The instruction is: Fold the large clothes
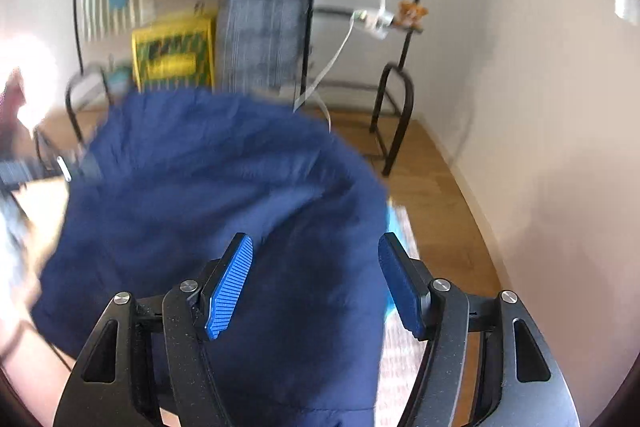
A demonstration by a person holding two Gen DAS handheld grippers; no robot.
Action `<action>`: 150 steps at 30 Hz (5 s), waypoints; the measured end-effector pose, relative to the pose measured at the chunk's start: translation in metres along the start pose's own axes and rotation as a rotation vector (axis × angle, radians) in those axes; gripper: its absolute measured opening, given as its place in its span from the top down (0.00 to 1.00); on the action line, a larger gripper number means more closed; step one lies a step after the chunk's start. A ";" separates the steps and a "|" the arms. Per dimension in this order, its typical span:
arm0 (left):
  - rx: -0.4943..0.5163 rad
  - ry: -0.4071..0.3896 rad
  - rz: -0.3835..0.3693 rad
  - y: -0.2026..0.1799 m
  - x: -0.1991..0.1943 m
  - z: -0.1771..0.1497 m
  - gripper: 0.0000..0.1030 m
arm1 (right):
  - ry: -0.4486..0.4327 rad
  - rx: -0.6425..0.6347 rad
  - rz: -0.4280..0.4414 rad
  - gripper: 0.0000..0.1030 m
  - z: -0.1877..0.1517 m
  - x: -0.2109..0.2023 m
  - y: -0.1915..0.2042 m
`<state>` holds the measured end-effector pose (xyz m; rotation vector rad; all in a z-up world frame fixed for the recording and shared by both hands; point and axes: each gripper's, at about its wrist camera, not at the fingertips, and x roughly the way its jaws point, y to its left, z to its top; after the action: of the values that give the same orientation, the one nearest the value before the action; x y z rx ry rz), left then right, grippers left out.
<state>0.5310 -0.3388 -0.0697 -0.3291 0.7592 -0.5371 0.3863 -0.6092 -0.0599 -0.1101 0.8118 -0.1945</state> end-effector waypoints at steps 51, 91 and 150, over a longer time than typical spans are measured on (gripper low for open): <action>0.354 -0.143 -0.024 -0.133 -0.466 -0.048 0.10 | -0.371 0.222 0.091 0.28 -0.030 -0.425 0.069; 0.406 -0.140 0.131 -0.093 -0.451 -0.206 0.00 | -0.390 0.301 -0.106 0.14 -0.113 -0.383 0.200; 0.369 -0.133 0.154 -0.080 -0.424 -0.203 0.00 | -0.332 0.281 -0.126 0.14 -0.127 -0.343 0.209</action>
<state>0.1023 -0.1814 0.0663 0.0362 0.5386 -0.4926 0.0907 -0.3347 0.0603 0.0707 0.4409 -0.3960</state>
